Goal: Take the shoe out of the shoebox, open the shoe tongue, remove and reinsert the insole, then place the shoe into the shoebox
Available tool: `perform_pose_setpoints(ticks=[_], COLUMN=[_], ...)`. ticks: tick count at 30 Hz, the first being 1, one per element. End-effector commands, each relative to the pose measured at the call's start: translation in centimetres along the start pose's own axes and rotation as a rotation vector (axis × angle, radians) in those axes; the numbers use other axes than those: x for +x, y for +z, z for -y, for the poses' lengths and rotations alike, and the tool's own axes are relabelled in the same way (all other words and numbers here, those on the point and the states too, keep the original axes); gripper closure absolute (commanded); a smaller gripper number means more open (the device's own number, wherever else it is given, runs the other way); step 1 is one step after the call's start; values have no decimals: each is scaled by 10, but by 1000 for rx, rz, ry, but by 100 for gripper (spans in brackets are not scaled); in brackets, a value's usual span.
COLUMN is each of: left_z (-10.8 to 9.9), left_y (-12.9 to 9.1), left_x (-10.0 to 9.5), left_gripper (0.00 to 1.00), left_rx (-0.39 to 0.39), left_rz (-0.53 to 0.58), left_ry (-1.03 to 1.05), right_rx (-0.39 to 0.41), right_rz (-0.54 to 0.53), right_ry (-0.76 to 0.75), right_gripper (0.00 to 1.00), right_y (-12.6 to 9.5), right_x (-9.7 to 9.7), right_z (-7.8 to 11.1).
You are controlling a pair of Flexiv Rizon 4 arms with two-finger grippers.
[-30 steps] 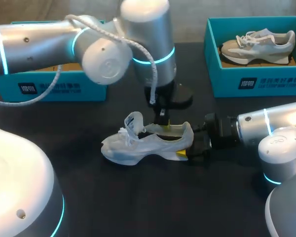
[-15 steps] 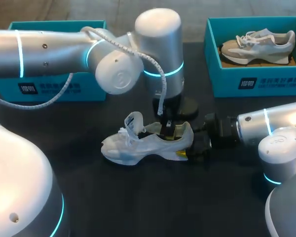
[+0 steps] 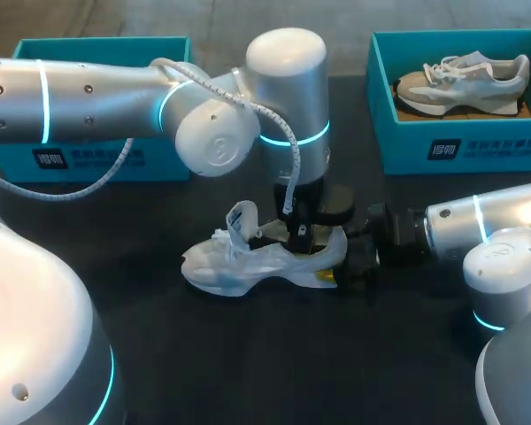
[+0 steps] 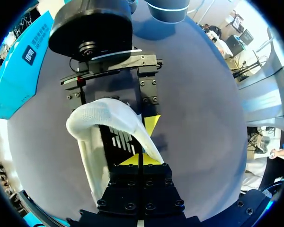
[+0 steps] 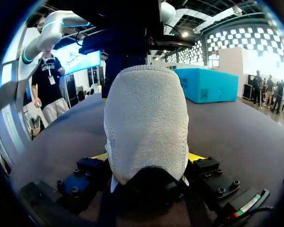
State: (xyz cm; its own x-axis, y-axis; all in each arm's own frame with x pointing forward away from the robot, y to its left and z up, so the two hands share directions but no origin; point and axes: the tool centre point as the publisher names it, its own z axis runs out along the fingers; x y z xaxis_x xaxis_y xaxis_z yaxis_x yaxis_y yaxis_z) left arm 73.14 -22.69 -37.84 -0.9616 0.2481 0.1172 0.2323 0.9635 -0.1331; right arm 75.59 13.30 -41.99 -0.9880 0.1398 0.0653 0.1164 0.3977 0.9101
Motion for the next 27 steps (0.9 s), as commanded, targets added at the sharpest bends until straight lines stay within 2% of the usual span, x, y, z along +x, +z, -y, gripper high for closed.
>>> perform_pose_setpoints(ticks=[1,10,13,15,17,18,27], left_z=[-1,-1,-1,-1,-2,-2,-5], left_y=[8,19,21,23,26,27,40], left_x=[-1,2,4,6,7,7,7], left_gripper=[100,100,96,84,67,64,67], left_rx=[11,0,-2,1,-1,-1,-22], left_rz=[-11,-23,-26,-31,-34,-35,-11], left_ry=[4,11,18,28,29,27,39], right_rx=[3,3,3,3,3,3,3], right_rz=[1,1,1,1,1,1,1], right_ry=[1,1,1,1,1,1,1], right_gripper=[100,100,100,100,100,100,100], right_y=[4,4,4,4,4,4,4], right_x=[-1,-1,-1,-1,-1,-1,-1], right_z=[1,1,1,1,1,1,1])
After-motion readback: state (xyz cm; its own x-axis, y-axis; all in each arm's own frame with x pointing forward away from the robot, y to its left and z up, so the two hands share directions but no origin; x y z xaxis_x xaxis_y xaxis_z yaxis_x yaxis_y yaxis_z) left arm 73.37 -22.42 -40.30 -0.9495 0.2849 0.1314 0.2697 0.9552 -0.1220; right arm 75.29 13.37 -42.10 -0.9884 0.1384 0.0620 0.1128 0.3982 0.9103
